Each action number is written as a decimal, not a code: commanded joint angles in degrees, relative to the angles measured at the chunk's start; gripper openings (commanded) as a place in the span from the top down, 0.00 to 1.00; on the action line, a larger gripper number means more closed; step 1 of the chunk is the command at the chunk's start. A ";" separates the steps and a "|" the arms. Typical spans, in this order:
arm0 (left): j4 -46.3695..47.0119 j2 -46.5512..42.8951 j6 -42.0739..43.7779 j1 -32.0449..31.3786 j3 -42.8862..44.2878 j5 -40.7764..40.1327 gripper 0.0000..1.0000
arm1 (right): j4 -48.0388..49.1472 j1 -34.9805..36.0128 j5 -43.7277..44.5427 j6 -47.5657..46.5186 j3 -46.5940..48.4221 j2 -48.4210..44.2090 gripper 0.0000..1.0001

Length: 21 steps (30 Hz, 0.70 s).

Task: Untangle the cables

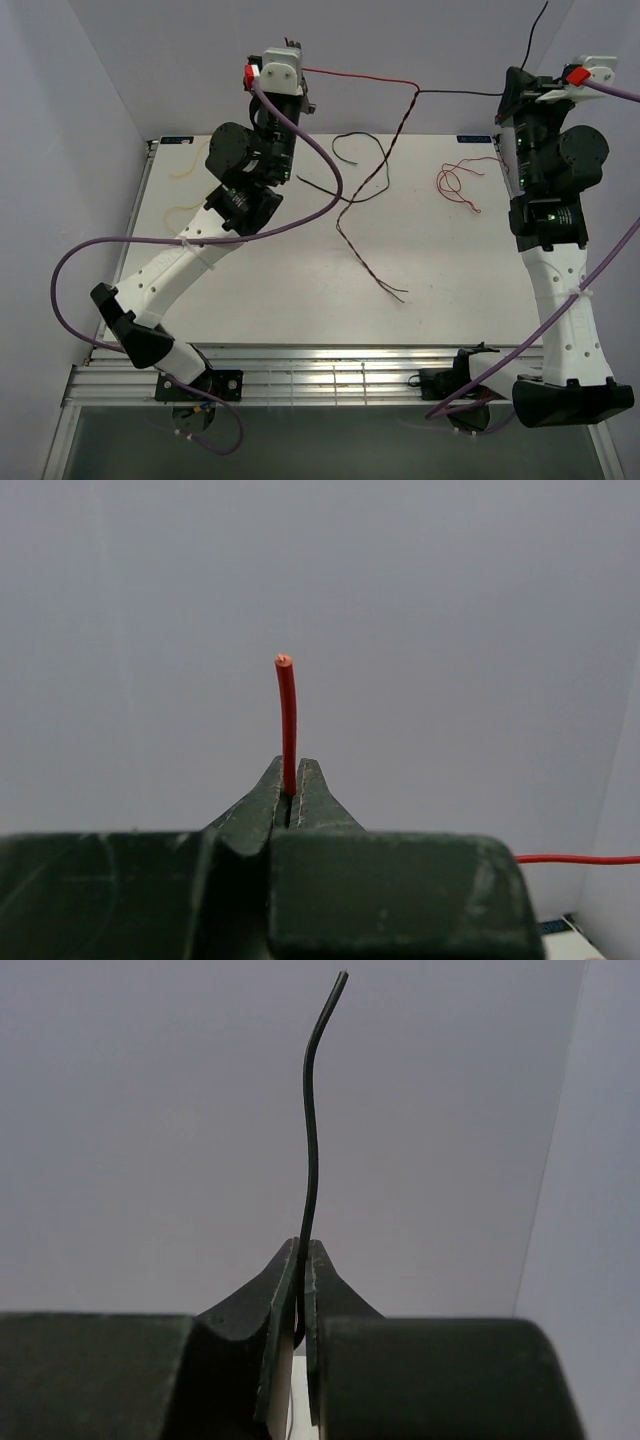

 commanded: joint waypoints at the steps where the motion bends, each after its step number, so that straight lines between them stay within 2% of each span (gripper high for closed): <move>1: 4.48 -0.23 9.85 2.43 5.15 -3.34 1.00 | -0.20 -2.13 1.80 -6.79 6.18 1.93 0.92; 6: 5.54 0.38 13.55 5.07 11.12 -2.90 1.00 | -1.17 -3.01 2.16 -11.45 14.18 5.52 0.92; 13: 5.54 1.17 17.51 6.30 16.92 -1.14 1.00 | -2.84 -3.36 -3.89 -14.36 22.97 9.31 0.92; 17: 5.72 1.35 19.27 6.39 18.08 -1.75 1.00 | -4.42 -3.45 -5.22 -14.44 26.85 11.24 0.92; 21: 7.90 -0.14 21.11 6.92 16.14 -2.02 1.00 | -4.33 -3.63 -2.42 -16.89 27.20 11.86 0.92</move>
